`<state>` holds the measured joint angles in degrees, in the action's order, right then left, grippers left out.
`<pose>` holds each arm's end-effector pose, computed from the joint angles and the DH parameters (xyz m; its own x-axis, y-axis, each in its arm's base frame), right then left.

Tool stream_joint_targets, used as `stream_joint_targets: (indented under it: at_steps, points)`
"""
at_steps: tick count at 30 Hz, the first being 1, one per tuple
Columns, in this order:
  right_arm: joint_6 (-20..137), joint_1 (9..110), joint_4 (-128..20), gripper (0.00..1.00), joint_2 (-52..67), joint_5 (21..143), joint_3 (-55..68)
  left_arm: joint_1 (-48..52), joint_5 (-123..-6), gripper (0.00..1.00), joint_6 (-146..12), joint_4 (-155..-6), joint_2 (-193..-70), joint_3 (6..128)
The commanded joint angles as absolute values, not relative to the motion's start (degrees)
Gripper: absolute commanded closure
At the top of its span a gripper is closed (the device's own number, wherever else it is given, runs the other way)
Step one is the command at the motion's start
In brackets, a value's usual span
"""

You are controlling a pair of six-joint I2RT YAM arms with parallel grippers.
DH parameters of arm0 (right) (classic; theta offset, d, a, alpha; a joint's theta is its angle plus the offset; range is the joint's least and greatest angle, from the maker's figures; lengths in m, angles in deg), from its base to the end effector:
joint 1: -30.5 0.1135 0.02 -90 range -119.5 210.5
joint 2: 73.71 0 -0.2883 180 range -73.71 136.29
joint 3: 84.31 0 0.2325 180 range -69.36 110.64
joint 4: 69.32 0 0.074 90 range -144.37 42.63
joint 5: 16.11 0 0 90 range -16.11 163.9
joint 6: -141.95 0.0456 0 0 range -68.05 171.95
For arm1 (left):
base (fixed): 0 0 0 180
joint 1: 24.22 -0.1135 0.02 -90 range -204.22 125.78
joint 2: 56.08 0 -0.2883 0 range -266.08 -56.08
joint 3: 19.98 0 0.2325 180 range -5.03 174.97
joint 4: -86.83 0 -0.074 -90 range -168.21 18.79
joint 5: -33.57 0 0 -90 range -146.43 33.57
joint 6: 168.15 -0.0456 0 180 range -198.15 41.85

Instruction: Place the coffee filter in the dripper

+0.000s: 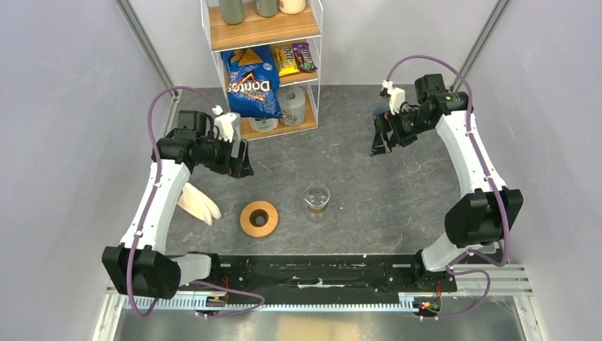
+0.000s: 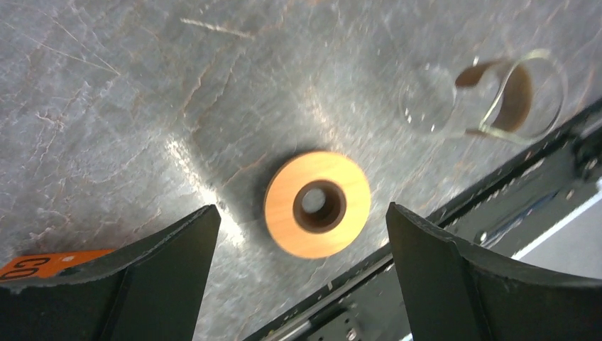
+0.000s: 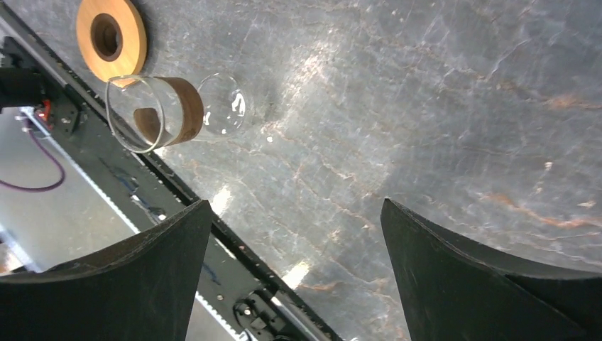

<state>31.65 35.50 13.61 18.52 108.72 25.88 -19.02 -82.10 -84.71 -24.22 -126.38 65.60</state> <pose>0.2961 0.0521 0.3723 -0.7382 -0.3505 -0.5764 -0.6060 0.7198 0.3386 0.2126 -0.0392 0.3535 -0.7585 0.1724 -0.6284 0.4267 0.8603 -0.2790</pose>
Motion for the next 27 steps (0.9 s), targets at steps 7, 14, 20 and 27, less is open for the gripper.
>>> stream_joint_targets:
  at_steps: [7,14,20,27]
  points:
    - [33.4,32.9,18.4,0.03,15.6,116.6,23.6,-19.2,-85.9,0.04,-101.4,-13.9,-134.1,63.8]
    - [32.1,32.6,20.1,0.03,13.5,116.8,22.7,-19.3,-93.0,0.03,-105.9,-17.0,-137.8,57.9]
    - [29.9,32.6,23.1,0.03,12.2,116.2,22.4,-21.2,-94.2,0.03,-105.2,-19.8,-145.4,57.4]
    - [28.1,32.7,24.7,0.03,10.3,115.6,21.3,-22.0,-98.7,0.02,-117.4,-13.9,-155.1,60.2]
